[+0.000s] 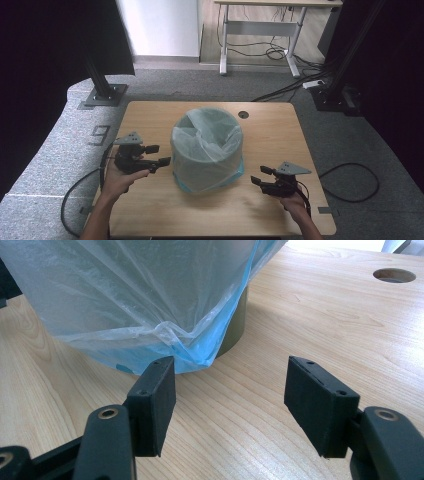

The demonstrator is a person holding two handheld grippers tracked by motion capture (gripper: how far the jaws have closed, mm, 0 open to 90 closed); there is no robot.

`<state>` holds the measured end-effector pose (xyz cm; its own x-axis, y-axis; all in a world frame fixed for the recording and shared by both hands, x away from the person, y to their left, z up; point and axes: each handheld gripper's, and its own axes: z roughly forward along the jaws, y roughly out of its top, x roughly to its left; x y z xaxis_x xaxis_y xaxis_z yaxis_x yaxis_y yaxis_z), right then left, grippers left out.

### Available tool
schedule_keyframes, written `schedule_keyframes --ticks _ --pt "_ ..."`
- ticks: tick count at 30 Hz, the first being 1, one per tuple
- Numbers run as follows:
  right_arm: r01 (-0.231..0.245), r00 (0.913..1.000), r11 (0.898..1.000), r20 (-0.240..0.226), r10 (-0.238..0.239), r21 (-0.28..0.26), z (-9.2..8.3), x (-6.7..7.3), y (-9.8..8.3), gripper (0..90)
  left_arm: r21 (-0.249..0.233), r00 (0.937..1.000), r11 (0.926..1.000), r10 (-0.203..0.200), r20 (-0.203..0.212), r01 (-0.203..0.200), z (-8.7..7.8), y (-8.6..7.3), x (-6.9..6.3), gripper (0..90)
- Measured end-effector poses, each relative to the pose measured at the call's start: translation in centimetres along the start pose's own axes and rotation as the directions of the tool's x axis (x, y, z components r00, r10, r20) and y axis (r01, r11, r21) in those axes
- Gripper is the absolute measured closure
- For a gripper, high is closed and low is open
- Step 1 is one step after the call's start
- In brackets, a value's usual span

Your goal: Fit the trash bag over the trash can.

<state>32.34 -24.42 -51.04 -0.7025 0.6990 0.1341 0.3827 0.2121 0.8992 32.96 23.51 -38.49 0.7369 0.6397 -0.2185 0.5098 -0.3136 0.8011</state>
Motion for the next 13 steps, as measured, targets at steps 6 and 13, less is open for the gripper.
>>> schedule_keyframes --ticks 6,13 --pt "-0.005 0.9999 1.000 0.011 0.005 0.012 0.20 -0.08 -0.28 36.4 0.013 0.9999 0.9999 -0.011 -0.005 0.011 0.10 -0.85 0.48 27.7" --pt "-0.010 0.9997 1.000 0.023 0.010 0.012 -0.04 -0.15 -0.41 34.9 0.017 0.9997 0.9998 -0.010 -0.020 0.011 0.69 -0.96 0.51 26.8"
